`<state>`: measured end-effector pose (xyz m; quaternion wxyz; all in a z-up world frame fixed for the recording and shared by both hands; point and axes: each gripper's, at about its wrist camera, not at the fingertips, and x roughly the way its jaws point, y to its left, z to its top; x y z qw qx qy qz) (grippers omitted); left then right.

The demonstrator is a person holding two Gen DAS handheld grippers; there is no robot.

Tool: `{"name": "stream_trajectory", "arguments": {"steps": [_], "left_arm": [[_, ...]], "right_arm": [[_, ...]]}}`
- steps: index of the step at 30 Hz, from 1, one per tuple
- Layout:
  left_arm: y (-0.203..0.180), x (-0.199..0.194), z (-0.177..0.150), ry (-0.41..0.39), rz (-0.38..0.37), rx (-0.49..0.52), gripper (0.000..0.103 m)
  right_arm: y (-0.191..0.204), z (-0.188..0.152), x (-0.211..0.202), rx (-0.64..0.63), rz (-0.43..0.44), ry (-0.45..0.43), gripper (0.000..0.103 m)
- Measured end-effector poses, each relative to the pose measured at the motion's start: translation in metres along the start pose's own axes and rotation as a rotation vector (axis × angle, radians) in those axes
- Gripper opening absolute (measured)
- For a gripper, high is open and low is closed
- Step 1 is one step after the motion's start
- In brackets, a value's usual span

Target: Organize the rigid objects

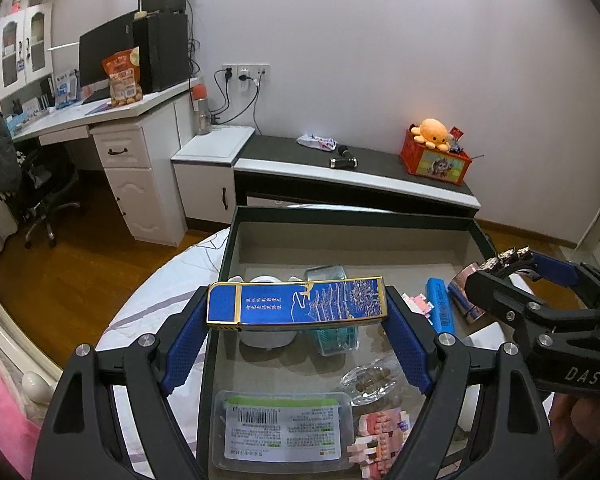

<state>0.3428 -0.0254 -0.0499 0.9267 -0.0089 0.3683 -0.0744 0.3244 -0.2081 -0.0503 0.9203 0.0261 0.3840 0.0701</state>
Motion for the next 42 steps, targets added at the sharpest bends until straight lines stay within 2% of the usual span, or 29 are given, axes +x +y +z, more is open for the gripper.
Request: {"name": "stream_trajectory", "arguments": {"steps": [3, 8, 11, 16, 22, 26, 32, 42], "left_arm": [[-0.001, 0.004, -0.002, 0.013, 0.016, 0.008, 0.085], [0.002, -0.002, -0.002, 0.008, 0.048, 0.010, 0.096], [0.005, -0.016, -0.003, -0.024, 0.050, 0.006, 0.103], [0.007, -0.053, -0.005, -0.090, 0.054, -0.001, 0.103], [0.015, -0.104, -0.012, -0.141, 0.055, -0.032, 0.103], [0.017, -0.144, -0.025, -0.180, 0.062, -0.034, 0.103], [0.017, -0.212, -0.054, -0.243, 0.079, -0.037, 0.103], [0.011, -0.291, -0.114, -0.288, 0.102, -0.065, 0.103]], "right_arm": [[-0.002, -0.002, 0.008, 0.013, 0.015, 0.024, 0.099], [-0.010, -0.008, 0.012, 0.058, 0.058, 0.045, 0.103], [-0.016, -0.009, 0.008, 0.099, 0.082, 0.042, 0.103], [-0.021, -0.012, -0.017, 0.170, 0.132, -0.017, 0.103], [-0.008, -0.016, -0.068, 0.192, 0.162, -0.101, 0.103], [0.010, -0.027, -0.113, 0.162, 0.158, -0.155, 0.103], [0.028, -0.057, -0.181, 0.127, 0.108, -0.231, 0.103], [0.062, -0.111, -0.272, 0.042, 0.023, -0.311, 0.103]]}}
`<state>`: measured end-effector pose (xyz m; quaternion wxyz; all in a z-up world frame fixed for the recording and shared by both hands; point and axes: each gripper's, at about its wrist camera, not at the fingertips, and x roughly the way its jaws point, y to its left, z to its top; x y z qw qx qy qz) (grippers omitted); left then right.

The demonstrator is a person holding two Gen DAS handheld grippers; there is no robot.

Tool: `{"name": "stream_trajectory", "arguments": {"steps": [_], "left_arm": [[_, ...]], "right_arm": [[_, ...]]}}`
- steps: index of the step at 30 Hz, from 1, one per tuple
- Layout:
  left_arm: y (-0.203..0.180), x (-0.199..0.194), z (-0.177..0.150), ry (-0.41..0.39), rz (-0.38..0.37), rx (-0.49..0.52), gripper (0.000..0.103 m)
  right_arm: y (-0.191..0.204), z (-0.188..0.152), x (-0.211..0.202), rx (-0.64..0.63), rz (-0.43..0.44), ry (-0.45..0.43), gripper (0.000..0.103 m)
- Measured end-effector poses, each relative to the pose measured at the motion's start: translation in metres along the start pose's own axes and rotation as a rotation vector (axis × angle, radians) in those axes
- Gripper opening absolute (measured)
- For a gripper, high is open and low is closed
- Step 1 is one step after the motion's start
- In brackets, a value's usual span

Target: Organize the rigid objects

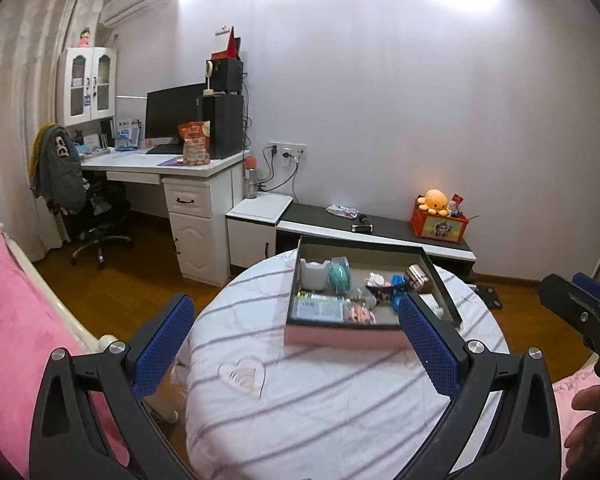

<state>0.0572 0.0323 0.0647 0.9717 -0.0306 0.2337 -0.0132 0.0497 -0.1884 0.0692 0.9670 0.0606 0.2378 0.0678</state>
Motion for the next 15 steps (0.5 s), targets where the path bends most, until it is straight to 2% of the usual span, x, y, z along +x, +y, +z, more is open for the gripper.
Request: {"name": "stream_trajectory", "arguments": {"steps": [6, 15], "left_arm": [[0.000, -0.041, -0.026, -0.020, 0.014, 0.000, 0.103], [-0.001, -0.086, -0.056, -0.032, 0.012, 0.008, 0.103]], "right_arm": [[0.021, -0.025, -0.045, -0.043, -0.034, -0.037, 0.103], [0.026, -0.062, -0.093, -0.026, -0.051, -0.073, 0.103]]}}
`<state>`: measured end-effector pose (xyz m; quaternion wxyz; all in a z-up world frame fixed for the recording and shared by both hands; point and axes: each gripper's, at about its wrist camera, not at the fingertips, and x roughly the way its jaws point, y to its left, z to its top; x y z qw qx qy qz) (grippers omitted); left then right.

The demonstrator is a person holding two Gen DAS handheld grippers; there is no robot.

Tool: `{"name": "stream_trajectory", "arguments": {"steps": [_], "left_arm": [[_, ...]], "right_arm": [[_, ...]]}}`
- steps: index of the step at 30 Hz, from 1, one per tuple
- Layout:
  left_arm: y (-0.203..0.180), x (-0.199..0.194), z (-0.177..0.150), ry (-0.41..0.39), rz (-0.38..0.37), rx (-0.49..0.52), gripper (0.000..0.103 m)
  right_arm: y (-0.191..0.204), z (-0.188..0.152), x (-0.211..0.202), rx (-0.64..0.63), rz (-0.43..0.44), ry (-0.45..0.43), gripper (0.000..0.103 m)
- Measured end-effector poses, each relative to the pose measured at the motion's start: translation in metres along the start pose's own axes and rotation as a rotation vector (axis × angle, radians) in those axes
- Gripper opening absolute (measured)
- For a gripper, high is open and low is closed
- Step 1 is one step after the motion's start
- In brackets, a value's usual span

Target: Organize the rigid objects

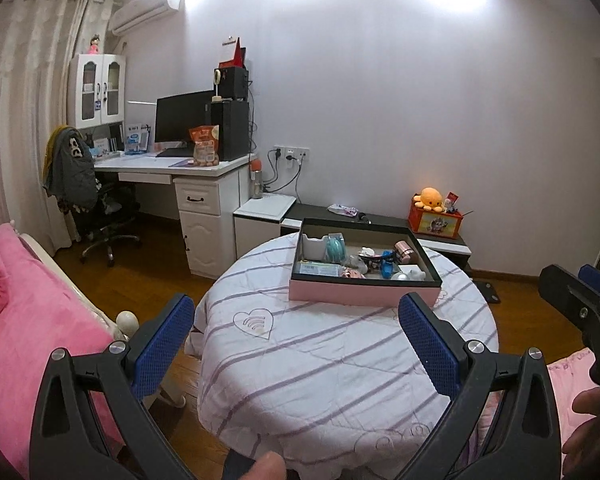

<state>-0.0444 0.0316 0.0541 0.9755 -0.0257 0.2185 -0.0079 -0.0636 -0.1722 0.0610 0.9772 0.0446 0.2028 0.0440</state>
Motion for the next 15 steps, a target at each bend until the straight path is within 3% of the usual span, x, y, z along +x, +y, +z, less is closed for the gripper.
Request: {"name": "stream_trajectory", "arguments": {"steps": [15], "left_arm": [[-0.003, -0.022, -0.006, -0.035, -0.002, 0.015, 0.103]], "right_arm": [[-0.003, -0.013, -0.026, 0.018, -0.027, -0.034, 0.103]]}}
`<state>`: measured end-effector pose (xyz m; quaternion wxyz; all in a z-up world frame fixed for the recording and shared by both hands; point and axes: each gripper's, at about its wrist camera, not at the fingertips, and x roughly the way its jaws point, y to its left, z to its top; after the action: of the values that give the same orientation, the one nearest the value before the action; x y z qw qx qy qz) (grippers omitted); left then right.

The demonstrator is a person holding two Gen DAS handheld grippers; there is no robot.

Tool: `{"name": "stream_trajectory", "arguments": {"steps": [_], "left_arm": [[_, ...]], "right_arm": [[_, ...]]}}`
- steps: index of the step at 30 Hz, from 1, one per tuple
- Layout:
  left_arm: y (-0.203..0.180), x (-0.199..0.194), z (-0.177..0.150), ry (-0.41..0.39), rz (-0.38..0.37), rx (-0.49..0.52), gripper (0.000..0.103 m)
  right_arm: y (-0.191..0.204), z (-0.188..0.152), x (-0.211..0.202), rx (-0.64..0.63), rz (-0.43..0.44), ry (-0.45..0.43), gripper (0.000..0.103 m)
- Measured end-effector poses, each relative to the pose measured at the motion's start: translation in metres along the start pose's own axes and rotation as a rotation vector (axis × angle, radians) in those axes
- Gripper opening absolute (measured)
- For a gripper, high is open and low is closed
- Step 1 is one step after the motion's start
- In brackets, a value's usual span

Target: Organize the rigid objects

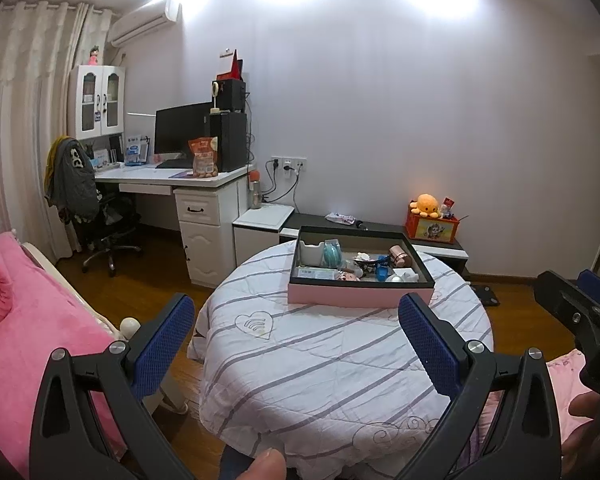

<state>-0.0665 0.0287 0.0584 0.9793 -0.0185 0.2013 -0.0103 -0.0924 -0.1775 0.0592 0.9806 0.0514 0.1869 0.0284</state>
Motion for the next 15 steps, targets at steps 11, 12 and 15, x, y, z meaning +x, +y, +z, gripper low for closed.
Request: {"name": "stream_trajectory", "arguments": {"steps": [11, 12, 15], "left_arm": [[-0.0050, -0.0043, 0.0024, -0.004, -0.007, 0.013, 0.103], [-0.0049, -0.0042, 0.0024, -0.004, -0.007, 0.013, 0.103], [-0.0049, -0.0042, 0.0022, -0.002, -0.008, 0.012, 0.103]], "right_arm": [[-0.0030, -0.0004, -0.0022, 0.008, -0.011, -0.001, 0.103], [-0.0028, -0.0007, -0.0021, 0.010, -0.011, 0.000, 0.103], [-0.0022, -0.0003, -0.0012, 0.009, -0.010, 0.004, 0.103]]}}
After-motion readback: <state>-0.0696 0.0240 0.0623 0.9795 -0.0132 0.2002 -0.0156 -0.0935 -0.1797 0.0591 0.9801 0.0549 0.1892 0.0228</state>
